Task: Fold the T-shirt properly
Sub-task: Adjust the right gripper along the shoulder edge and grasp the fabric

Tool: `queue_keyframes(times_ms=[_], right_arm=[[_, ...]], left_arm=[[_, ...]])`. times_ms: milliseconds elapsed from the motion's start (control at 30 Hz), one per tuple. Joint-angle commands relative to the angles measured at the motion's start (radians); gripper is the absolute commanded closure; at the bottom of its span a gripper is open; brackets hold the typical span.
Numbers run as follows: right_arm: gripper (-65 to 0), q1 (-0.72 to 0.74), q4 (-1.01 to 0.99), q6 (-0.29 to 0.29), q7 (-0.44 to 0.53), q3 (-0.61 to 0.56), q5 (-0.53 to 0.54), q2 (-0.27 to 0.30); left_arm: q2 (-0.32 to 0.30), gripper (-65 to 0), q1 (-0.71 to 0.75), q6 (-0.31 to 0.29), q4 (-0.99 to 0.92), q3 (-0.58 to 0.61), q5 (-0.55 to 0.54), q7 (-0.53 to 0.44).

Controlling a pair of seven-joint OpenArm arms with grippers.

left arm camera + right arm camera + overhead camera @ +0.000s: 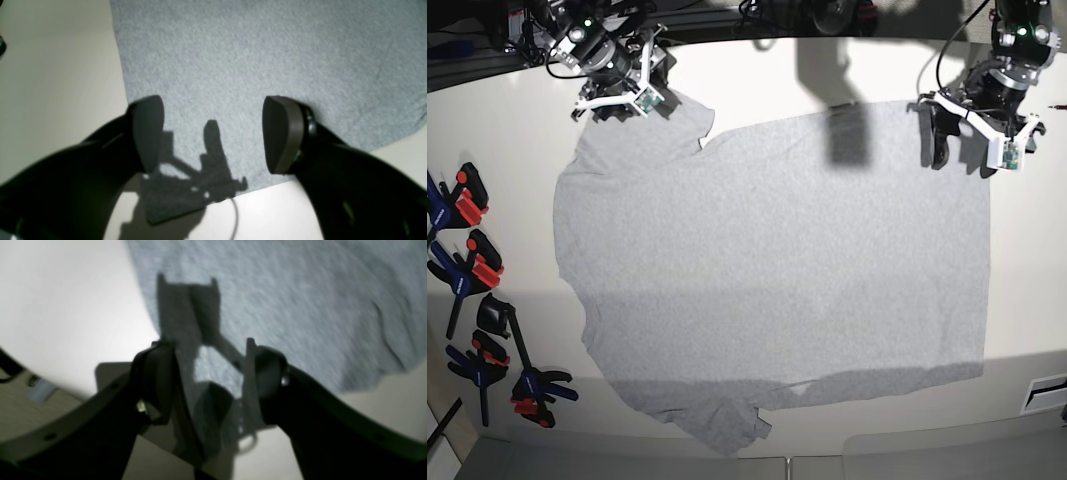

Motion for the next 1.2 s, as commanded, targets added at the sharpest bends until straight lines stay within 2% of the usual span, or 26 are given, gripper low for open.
queue_keyframes(times_ms=[0,200,400,633,667,967,1067,1167], right_arm=[[-35.6,-0.016,-0.028,-0.001,-0.158,0.005,-0.081,0.034],[-35.6,-0.021,-0.028,-0.031,-0.357,0.005,-0.077,0.102],[-35.6,-0.022,-0.028,-0.026,-0.326,0.005,-0.074,0.14],[-35.5,-0.022,-0.027,0.104,-0.262,-0.009,-0.018,0.163],[-35.5,-0.022,-0.028,0.108,-0.252,-0.019,-0.018,0.166],[-35.5,-0.02,0.021,0.1,-0.243,-0.127,-0.025,0.169],[-35.5,-0.02,0.129,0.097,-0.279,-0.124,-0.023,0.171],[-35.6,-0.021,0.248,0.08,-0.351,-0.118,0.021,0.219]], left_arm=[[-0.008,-42.1,0.0,-0.003,0.017,-0.006,-0.003,-0.023],[-0.008,-42.1,0.0,-0.003,0.017,-0.006,-0.003,-0.024],[-0.008,-42.1,0.0,-0.003,0.017,-0.006,-0.003,-0.024],[-0.008,-42.1,0.0,-0.003,0.017,-0.006,-0.003,-0.024],[-0.008,-42.1,0.0,-0.003,0.017,-0.006,-0.003,-0.024],[-0.008,-42.1,0.0,-0.003,0.017,-0.006,-0.003,-0.024],[-0.008,-42.1,0.0,-0.003,0.017,-0.006,-0.003,-0.024],[-0.008,-42.1,0.0,-0.003,0.017,-0.006,-0.003,-0.024]])
